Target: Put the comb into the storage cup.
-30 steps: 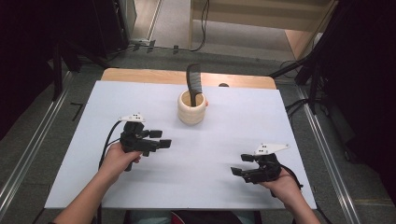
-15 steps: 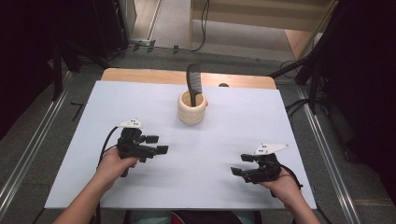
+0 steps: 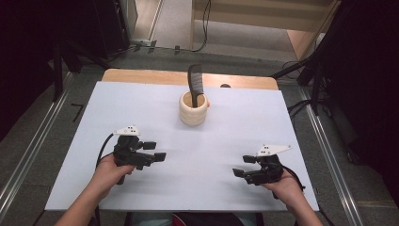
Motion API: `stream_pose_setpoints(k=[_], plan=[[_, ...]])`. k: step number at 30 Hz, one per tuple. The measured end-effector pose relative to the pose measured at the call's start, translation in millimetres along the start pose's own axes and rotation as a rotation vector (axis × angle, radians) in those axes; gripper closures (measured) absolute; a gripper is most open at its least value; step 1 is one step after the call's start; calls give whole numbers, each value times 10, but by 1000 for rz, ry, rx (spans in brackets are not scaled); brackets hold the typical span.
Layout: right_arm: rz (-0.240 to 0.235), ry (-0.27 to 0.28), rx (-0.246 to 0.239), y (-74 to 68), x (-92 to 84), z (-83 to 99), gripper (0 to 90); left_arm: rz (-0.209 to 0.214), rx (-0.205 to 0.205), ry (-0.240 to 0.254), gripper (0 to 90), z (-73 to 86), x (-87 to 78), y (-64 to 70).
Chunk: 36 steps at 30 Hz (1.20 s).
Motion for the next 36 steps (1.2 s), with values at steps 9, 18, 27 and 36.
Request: stream_pose_setpoints(k=[9, 18, 27, 36], plan=[[0, 2, 4, 11, -3, 1, 254, -9, -12, 8, 272, 69, -105, -13], [0, 6, 5, 20, -2, -2, 254, -44, -22, 2, 272, 127, -206, -44], [3, 9, 7, 33, 3, -1, 254, -79, -23, 6, 272, 180, -314, -94], [-1, 7, 6, 31, 9, 1, 254, -88, -33, 3, 272, 210, -352, -126]])
Point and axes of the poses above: each handheld gripper's, and its own axes: x roughly forward along the jaws, z roughly out of its underside, y roughly to its right, the point moved 2 cm from there along x, roughly forward along the jaws, and after that the axes turned 6 degrees about y, right-handed, at the moved point
